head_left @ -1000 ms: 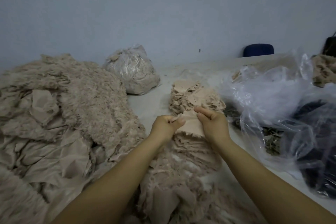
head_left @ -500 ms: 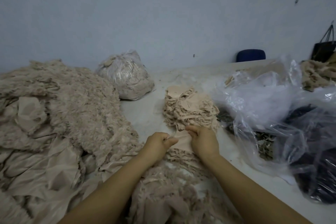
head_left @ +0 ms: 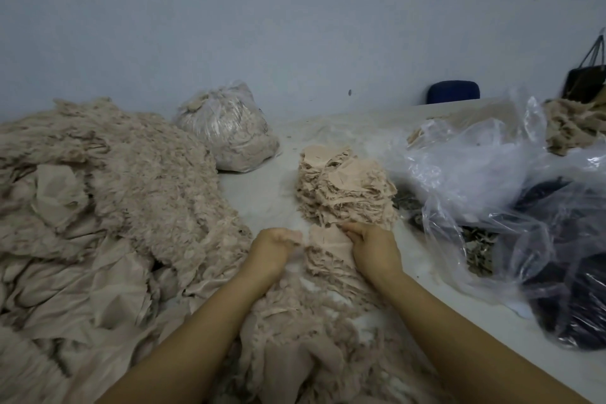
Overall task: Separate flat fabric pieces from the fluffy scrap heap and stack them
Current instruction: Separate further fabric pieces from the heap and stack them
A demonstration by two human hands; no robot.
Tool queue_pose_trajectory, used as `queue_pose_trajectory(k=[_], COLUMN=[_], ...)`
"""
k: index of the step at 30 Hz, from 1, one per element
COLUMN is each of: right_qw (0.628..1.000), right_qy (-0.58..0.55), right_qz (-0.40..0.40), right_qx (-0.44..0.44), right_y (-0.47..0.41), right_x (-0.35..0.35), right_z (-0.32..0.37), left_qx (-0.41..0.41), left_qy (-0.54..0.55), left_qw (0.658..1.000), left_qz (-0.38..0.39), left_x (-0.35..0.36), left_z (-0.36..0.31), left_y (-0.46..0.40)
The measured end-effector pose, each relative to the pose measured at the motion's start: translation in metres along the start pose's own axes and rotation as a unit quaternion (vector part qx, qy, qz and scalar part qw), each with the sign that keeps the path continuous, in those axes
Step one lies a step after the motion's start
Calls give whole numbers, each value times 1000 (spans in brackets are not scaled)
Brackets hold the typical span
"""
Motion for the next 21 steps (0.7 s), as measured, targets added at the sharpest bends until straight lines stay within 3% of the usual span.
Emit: queue_pose_trajectory(k=[2,5,7,10,13,15,18,21], right_qw=[1000,1000,1000,1000,1000,999,999,999], right_qy=[-3,-2,3,16,18,19,-3,-22], right_qz=[-6,-12,-17,-21,-24,-27,-37,-42], right_qx=[-2,-2,-3,-2,-7,-13,-18,-18], right_y=[0,-1,-1,-1,0,1,2,1], right_x=[-1,-1,1,2,3,4,5,7], right_z=[-1,-2,-2,-2,-3,-4,-6,-9], left_qx=[-20,-57,-49,-2,31,27,-20,-38], left_qy=[91,92,-12,-204,-268,-218,-40,81], left_qw=[996,989,992,976,962,975,998,993], left_qz=[12,100,115,75,45,43,53,74], left_x=[-4,1,8,19,26,24,15,10], left_z=[1,3,1,-4,-3,0,-1,-1], left_y=[0,7,12,10,8,9,15,18])
Point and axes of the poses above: each hand's wrist, its own y-axis away from the middle knuckle, its own x-axis out of the palm, z = x × y, the point moved 2 cm from there along -y, towards the middle knuckle, and after that the axes turned 15 degrees about z, right-handed, at the moved point
